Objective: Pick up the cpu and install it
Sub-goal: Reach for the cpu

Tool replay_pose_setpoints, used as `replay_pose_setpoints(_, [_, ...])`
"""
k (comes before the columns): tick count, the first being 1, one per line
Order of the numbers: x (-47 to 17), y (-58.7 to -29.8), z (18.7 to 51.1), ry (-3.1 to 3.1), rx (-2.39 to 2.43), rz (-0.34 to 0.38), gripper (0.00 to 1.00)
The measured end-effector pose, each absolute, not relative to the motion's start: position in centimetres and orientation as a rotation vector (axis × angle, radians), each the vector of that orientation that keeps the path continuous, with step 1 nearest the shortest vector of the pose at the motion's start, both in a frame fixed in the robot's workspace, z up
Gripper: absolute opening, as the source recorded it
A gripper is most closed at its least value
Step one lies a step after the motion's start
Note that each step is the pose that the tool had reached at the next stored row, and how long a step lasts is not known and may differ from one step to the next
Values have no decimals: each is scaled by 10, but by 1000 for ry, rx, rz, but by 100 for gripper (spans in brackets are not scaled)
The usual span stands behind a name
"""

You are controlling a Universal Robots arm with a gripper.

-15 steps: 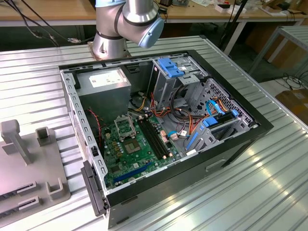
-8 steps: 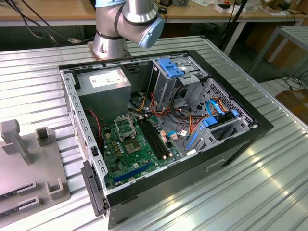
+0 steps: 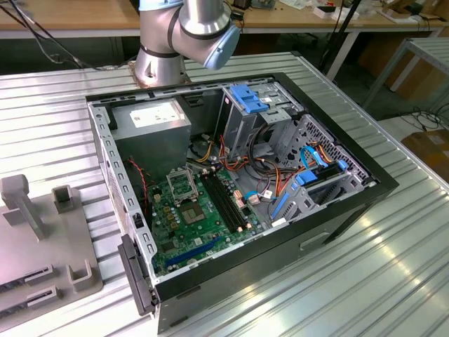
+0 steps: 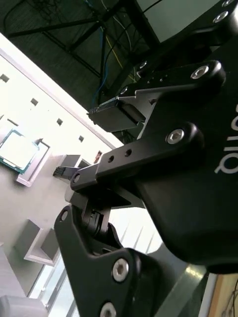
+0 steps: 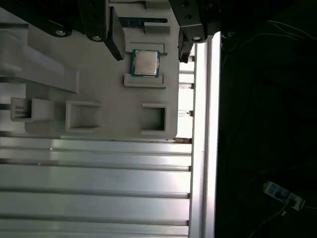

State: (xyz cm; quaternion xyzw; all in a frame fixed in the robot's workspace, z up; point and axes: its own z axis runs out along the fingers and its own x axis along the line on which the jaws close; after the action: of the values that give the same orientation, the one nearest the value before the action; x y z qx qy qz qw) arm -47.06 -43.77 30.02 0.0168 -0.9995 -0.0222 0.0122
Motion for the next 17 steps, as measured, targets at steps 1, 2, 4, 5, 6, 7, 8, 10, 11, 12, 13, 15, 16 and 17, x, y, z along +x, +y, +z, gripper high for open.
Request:
replay_pose_setpoints(1, [-470, -438, 298, -3116, 53, -69, 56])
replay_pose_setpoints(2, [-468, -438, 295, -3116, 52, -68, 56])
replay_pose_setpoints(4, [-467, -438, 292, -3116, 52, -67, 56])
replay_pose_setpoints(5, [-467, -438, 290, -3116, 52, -67, 56])
replay_pose_setpoints(6, [-466, -438, 288, -3116, 52, -66, 56])
replay_pose_setpoints(7, [-466, -438, 287, -3116, 52, -66, 56])
replay_pose_setpoints(8, [-466, -438, 285, -3116, 52, -66, 56])
replay_pose_setpoints(10, [-466, -438, 281, -3116, 52, -66, 56])
replay_pose_setpoints(11, [-466, -438, 280, -3116, 52, -66, 56])
replay_pose_setpoints(12, [-466, -438, 277, -3116, 52, -66, 56])
replay_pose_setpoints(13, [-466, -438, 275, -3116, 52, -66, 56])
replay_pose_setpoints(15, [-466, -438, 271, -3116, 52, -66, 56])
replay_pose_setpoints(16, [-466, -438, 269, -3116, 52, -66, 56])
replay_pose_setpoints(17, [-466, -439, 267, -3116, 53, -66, 56])
